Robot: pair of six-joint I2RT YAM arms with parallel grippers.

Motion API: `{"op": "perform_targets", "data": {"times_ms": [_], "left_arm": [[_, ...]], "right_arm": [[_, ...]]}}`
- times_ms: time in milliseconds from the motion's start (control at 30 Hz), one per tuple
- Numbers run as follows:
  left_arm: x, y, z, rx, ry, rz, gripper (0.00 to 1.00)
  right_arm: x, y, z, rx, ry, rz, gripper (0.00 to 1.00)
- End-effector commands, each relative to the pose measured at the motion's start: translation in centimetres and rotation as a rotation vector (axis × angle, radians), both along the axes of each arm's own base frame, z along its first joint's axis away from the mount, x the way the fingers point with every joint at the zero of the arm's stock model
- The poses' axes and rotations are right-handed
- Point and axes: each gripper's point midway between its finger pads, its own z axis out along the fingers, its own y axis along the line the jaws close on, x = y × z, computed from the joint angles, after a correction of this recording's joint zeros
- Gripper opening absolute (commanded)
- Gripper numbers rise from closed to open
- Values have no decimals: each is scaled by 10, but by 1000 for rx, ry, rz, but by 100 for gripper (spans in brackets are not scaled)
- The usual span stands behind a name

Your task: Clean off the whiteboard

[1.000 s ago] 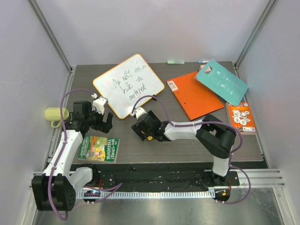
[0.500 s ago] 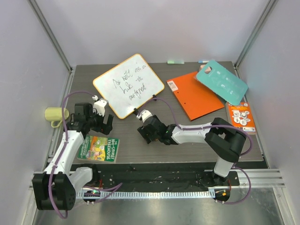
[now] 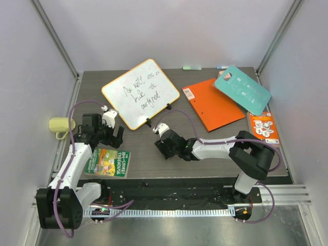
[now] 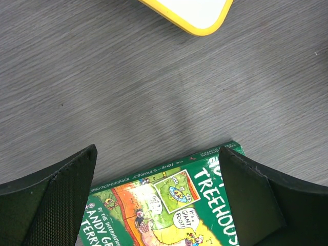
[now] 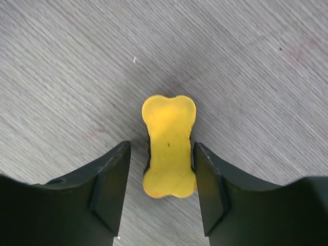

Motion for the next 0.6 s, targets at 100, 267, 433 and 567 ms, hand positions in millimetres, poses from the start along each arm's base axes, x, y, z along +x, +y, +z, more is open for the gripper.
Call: {"op": "perform_targets", "data": {"times_ms": [100, 267, 433, 567], "left_arm": [[7, 1, 3, 5, -29, -1, 100], [14, 2, 10, 4, -42, 5, 100], [44, 12, 34, -106, -46, 90, 100], [83, 23, 62, -279, -62, 163, 99]], "right_arm": [[-1, 4, 15, 53, -17, -12, 45], [3, 5, 13, 52, -15, -36, 13], [9, 6, 10, 42, -23, -73, 9], [15, 18, 15, 109, -32, -95, 6]]}}
